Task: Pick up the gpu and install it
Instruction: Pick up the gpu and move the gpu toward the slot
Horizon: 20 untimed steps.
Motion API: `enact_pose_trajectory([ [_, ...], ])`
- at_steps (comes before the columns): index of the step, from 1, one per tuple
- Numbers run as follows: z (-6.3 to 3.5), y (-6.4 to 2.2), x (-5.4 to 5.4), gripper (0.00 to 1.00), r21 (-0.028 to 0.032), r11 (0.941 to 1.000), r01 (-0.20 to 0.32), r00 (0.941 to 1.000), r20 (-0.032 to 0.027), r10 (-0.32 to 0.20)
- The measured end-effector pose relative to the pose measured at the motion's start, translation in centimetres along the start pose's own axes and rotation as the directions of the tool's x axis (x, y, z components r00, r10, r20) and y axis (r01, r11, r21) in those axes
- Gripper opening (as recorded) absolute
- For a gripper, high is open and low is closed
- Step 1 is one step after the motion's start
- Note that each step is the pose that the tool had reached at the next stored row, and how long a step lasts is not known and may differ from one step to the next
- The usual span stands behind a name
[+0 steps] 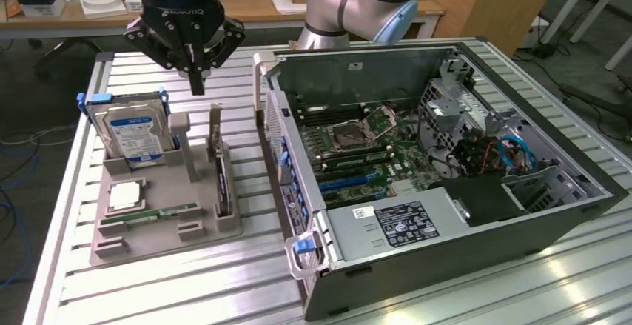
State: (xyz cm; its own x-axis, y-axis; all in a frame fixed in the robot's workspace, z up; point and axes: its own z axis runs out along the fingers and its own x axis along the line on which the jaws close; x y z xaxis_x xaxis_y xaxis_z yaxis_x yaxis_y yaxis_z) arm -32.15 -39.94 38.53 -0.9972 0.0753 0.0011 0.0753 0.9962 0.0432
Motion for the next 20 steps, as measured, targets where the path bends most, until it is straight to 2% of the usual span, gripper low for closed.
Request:
enact_pose_trajectory([
  [9, 0.00, 0.00, 0.00, 0.11, 0.0000, 1.0000, 0.000, 1.0000, 0.0000, 0.000],
  [10, 0.00, 0.00, 0.00, 0.17, 0.0000, 1.0000, 0.000, 1.0000, 0.0000, 0.000],
  [11, 0.00, 0.00, 0.00, 0.17, 0.0000, 1.0000, 0.000, 1.0000, 0.0000, 0.000],
  [13, 0.00, 0.00, 0.00, 0.29, 0.0000, 1.0000, 0.000, 1.0000, 0.0000, 0.000],
  [14, 0.00, 0.00, 0.00, 0.29, -0.0001, 1.0000, 0.000, 1.0000, 0.0000, 0.000],
  [17, 0.00, 0.00, 0.00, 0.47, 0.0000, 1.0000, 0.000, 1.0000, 0.0000, 0.000],
  [20, 0.01, -0.01, 0.01, 0.53, -0.0002, 1.0000, 0.000, 1.0000, 0.0001, 0.000],
])
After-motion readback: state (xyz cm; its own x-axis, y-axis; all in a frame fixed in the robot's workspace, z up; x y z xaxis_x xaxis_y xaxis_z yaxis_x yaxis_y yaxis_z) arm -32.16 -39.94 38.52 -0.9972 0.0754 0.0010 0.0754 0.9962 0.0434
